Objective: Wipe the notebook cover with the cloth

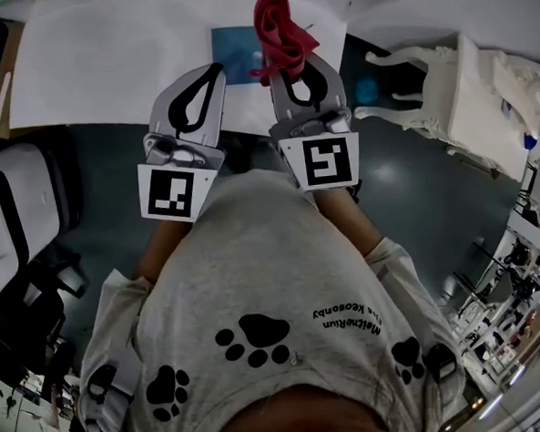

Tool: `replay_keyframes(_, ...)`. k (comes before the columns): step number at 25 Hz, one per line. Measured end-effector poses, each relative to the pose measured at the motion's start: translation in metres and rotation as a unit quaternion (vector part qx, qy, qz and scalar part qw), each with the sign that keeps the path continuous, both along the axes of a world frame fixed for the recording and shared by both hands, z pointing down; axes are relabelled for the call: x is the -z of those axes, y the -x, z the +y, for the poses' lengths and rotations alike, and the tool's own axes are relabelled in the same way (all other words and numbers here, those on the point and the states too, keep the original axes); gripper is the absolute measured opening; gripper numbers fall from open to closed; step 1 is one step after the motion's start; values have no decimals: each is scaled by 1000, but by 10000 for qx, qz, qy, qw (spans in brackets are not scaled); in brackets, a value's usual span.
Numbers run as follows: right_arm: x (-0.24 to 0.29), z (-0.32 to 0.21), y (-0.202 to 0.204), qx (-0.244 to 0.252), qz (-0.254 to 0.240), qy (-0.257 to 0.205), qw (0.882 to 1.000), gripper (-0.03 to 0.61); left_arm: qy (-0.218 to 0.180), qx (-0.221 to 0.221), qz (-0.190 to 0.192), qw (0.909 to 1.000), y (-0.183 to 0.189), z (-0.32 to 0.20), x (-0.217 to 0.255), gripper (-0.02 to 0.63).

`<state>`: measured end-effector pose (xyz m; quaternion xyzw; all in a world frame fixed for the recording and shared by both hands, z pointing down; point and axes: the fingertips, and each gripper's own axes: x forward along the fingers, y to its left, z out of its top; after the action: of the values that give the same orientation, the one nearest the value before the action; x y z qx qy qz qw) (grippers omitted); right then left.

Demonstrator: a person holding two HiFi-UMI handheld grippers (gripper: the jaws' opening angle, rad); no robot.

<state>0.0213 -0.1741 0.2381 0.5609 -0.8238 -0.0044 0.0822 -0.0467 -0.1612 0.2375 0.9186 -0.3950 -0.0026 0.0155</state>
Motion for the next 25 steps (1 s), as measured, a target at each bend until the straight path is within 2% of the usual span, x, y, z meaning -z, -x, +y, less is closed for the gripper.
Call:
replay_keyframes(5,-16,-13,0,185,200,155,9995,49,142,-125,-19,9998,-5,-5,-19,-3)
replay_keyframes(13,-51,-32,0,692,518,400,9955,48,411,-38,-159,9990,-17,-20,-56,-3)
replay_keyframes(19,-81,-37,12,1055,793,641,9892,49,674,38,-308,9972,-11,-20,-89,-3)
replay_keyframes(25,-107,-50,12,1282,863,756,9851,48,709,112,-329,9969,-14,-29,-116,-3)
